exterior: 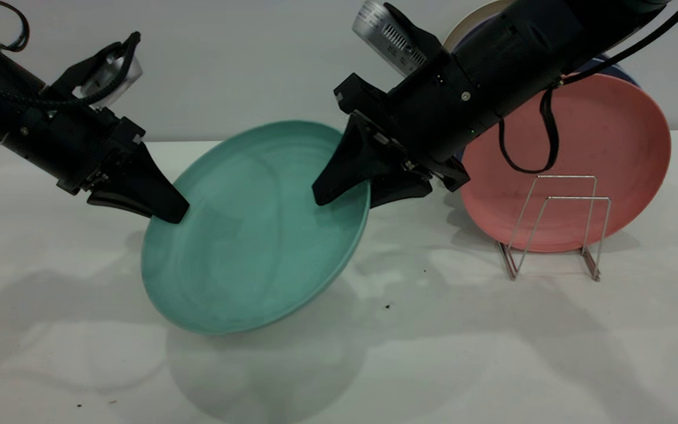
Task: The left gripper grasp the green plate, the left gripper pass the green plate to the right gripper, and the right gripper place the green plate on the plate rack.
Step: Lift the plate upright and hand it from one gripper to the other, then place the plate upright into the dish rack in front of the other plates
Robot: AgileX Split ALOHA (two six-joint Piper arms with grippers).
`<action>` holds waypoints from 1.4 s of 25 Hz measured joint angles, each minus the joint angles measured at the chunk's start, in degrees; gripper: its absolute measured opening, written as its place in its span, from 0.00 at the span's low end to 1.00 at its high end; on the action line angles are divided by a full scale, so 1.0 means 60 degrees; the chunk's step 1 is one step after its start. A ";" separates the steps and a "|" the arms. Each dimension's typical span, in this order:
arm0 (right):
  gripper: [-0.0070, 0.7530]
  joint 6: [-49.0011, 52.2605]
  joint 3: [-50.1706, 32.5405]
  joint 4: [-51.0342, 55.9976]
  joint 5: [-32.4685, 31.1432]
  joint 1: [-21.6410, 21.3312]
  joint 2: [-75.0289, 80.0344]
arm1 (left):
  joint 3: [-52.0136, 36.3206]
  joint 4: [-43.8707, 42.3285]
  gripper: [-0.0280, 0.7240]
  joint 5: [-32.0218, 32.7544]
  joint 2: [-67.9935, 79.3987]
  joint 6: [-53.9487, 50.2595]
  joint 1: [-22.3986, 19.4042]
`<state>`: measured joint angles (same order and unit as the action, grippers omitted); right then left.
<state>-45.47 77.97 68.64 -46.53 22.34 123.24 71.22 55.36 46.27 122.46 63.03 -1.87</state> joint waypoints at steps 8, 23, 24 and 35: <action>0.16 -0.0353 0.0000 -0.0131 0.0262 -0.0020 0.0031 | 0.0000 0.0030 0.20 0.0011 -0.0030 -0.0386 -0.0001; 0.10 -0.1450 0.0000 -0.1756 0.0273 -0.0010 0.0001 | 0.0000 0.0062 0.95 0.1714 -0.0465 -0.0695 -0.0001; 0.10 -0.1611 0.0000 -0.1886 0.0412 -0.0010 -0.0036 | 0.0000 0.0062 0.93 0.1793 -0.0611 -0.0711 -0.0001; 0.10 -0.5617 0.0000 -0.4168 0.0620 -0.0010 -0.2019 | 0.0000 -0.0017 0.84 0.1949 -0.2420 -0.0713 -0.0001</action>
<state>-79.17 77.97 43.63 -42.81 22.28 111.13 71.22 55.26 57.97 107.94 58.75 -1.88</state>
